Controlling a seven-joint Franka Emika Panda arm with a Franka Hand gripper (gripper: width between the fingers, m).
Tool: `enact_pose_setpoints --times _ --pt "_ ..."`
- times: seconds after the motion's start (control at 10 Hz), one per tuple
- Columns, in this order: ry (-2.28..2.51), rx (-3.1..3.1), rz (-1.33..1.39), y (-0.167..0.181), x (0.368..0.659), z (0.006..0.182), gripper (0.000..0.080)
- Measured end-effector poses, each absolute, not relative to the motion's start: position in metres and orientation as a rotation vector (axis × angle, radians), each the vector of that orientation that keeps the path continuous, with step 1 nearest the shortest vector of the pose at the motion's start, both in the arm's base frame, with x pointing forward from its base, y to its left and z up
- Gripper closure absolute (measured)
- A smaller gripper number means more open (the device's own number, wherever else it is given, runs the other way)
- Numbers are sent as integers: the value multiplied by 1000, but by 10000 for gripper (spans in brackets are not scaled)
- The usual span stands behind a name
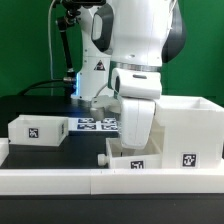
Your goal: Assemble drawer
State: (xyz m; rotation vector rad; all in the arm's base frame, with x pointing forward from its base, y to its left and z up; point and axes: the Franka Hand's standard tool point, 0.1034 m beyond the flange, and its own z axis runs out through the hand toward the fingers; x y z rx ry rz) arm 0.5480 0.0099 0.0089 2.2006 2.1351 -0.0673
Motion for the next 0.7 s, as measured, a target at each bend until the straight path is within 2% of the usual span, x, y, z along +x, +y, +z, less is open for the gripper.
enact_pose_setpoints --times 0.1,0.2,0.3,0.4,0.5,0.7 --pt "2135 2201 -68 10 548 9 262" --pt "2134 2202 -68 9 548 9 463" --pt "2133 2203 -68 9 548 9 599" --pt "2133 2203 -68 9 548 9 599" --pt "2135 2202 -69 9 547 8 758" --pt "2141 2196 -70 9 547 9 758"
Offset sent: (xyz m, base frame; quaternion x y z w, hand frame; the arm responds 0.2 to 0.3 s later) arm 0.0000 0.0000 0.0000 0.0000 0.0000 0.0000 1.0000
